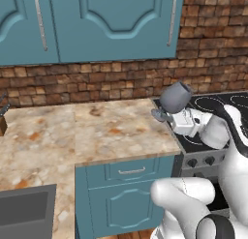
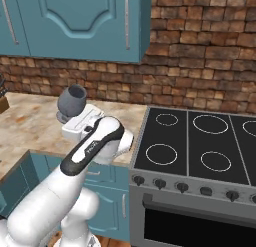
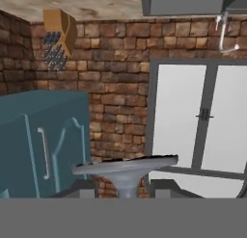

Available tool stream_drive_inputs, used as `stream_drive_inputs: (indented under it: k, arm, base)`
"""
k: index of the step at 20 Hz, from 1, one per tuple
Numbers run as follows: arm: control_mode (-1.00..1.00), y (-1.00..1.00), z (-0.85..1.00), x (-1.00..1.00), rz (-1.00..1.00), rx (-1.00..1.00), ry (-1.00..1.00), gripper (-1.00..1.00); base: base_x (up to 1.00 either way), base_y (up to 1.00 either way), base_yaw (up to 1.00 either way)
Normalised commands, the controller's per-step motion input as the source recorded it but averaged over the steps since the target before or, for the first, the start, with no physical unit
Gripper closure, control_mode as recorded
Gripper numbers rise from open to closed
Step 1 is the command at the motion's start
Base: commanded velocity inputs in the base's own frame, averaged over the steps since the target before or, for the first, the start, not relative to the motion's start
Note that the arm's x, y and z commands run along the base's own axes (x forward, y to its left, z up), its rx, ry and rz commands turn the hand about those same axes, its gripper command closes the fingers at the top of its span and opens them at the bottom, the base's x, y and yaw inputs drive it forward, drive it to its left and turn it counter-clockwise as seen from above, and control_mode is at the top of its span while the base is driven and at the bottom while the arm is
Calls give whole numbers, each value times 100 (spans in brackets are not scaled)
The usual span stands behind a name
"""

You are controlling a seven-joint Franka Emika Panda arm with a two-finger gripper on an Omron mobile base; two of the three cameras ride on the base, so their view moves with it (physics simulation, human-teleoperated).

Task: Retrieve the wine glasses from the counter and place one next to each plate.

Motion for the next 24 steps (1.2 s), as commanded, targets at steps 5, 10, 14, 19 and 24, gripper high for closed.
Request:
stream_drive_inputs:
  k: [5, 10, 14, 19, 24]
  arm:
    - [-100, -15, 36, -53, 0, 3, -4, 100]
    - [100, -4, 19, -37, -1, 0, -4, 100]
    - [100, 0, 0, 0, 0, 0, 0, 100]
    - [100, 0, 0, 0, 0, 0, 0, 100]
    - [100, 0, 0, 0, 0, 0, 0, 100]
  base:
    - [0, 0, 0]
    - [-60, -8, -3]
    - [-100, -18, -5]
    - [-100, -20, -2]
    - [-100, -16, -5]
